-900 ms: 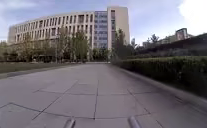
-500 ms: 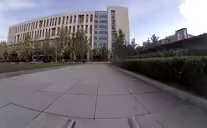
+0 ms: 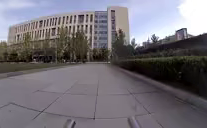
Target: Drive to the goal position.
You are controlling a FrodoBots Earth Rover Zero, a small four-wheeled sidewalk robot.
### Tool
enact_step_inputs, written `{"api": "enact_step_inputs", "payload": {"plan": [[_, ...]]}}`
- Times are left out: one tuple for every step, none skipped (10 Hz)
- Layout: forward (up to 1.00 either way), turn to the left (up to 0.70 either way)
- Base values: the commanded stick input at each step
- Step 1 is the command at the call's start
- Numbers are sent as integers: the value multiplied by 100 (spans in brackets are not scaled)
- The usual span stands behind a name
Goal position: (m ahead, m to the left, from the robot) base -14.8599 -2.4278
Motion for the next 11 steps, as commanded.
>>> {"api": "enact_step_inputs", "payload": {"plan": [[0,0],[0,0],[0,0],[0,0],[0,0],[0,0],[0,0],[-32,0],[-70,0],[-70,0],[-70,0]]}}
